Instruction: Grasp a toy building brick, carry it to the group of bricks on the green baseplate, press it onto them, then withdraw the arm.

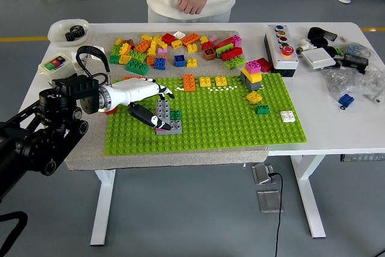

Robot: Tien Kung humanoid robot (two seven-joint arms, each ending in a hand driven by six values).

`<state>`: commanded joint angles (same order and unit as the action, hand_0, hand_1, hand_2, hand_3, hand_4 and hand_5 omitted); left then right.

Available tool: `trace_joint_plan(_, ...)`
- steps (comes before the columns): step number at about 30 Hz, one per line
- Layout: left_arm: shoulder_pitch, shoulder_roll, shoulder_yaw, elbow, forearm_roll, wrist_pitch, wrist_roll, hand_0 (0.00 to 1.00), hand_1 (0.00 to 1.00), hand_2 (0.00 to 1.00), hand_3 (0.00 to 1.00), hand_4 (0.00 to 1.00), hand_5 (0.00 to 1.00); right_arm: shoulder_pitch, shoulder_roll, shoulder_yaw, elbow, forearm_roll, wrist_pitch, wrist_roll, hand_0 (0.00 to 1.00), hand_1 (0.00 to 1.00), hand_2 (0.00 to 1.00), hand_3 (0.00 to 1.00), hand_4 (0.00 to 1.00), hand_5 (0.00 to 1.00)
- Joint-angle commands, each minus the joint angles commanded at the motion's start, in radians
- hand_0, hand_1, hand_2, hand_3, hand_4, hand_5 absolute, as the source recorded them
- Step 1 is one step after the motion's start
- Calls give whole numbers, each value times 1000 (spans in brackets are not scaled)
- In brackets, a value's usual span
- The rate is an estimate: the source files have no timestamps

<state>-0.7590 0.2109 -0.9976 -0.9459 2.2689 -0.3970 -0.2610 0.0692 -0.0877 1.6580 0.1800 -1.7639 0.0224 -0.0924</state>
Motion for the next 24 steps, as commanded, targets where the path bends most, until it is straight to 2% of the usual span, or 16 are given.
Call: trace_joint_plan(24, 13, 11, -5, -23, 0, -15, 3, 998, 892, 738, 835, 998, 692, -2, 2, -3, 0, 0, -2, -1, 745, 640, 681, 642, 856, 572)
